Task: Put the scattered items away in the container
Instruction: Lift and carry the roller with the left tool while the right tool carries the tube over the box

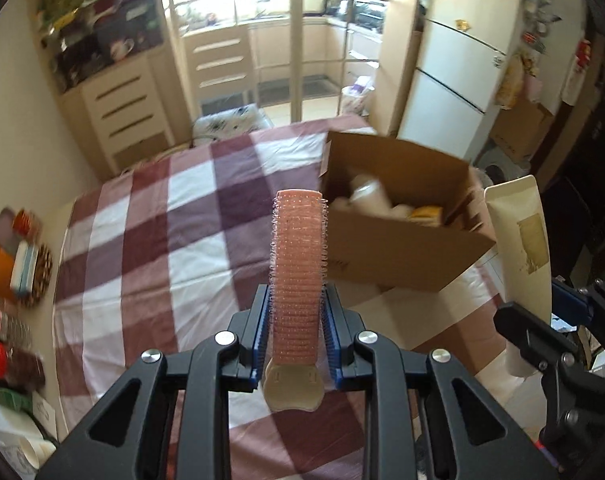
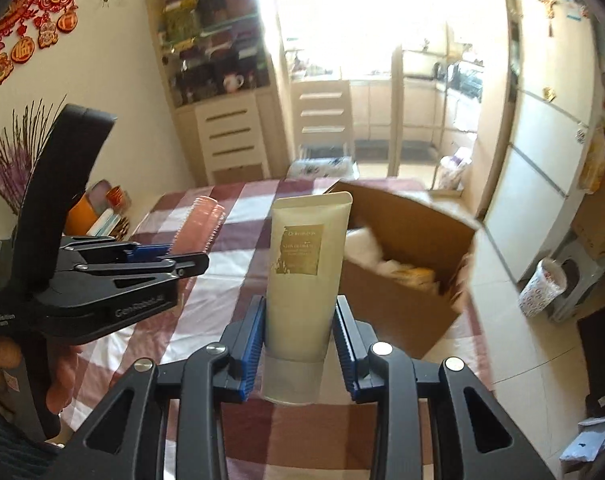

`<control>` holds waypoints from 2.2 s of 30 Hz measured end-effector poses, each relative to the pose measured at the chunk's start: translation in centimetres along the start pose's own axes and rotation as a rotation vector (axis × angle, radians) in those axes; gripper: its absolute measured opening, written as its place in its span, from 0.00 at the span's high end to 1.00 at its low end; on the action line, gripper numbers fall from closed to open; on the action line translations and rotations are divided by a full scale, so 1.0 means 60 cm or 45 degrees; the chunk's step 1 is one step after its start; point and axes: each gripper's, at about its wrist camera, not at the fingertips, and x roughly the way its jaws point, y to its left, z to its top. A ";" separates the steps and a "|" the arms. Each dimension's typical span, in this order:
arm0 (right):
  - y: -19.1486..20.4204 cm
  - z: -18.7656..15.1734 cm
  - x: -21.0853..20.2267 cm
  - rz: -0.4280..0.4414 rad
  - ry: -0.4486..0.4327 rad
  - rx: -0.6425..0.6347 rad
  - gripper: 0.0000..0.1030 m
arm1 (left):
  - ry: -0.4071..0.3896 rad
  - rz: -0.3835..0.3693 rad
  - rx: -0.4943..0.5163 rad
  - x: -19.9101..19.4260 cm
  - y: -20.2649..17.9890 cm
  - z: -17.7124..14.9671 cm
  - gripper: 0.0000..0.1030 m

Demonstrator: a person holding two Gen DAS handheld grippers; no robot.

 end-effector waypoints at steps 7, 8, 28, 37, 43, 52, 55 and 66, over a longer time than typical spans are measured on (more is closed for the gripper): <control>-0.039 0.022 -0.030 -0.055 -0.094 0.039 0.68 | -0.054 0.009 0.068 -0.014 -0.063 0.045 0.76; -0.044 0.025 -0.033 -0.060 -0.102 0.042 0.68 | -0.054 0.011 0.076 -0.013 -0.069 0.048 0.76; -0.112 0.053 -0.002 -0.061 -0.154 0.074 0.68 | -0.068 0.067 0.097 0.023 -0.120 0.129 0.76; -0.132 0.065 0.013 -0.054 -0.155 0.079 0.68 | -0.038 0.092 0.070 0.052 -0.114 0.149 0.76; -0.141 0.068 0.024 -0.046 -0.145 0.079 0.68 | -0.026 0.098 0.067 0.064 -0.115 0.155 0.76; -0.153 0.067 0.043 -0.049 -0.111 0.098 0.68 | 0.021 0.096 0.079 0.092 -0.118 0.158 0.76; -0.160 0.068 0.052 -0.052 -0.096 0.109 0.68 | 0.038 0.092 0.090 0.105 -0.121 0.160 0.76; -0.185 0.077 0.108 -0.056 -0.031 0.146 0.67 | 0.122 0.075 0.116 0.176 -0.122 0.183 0.76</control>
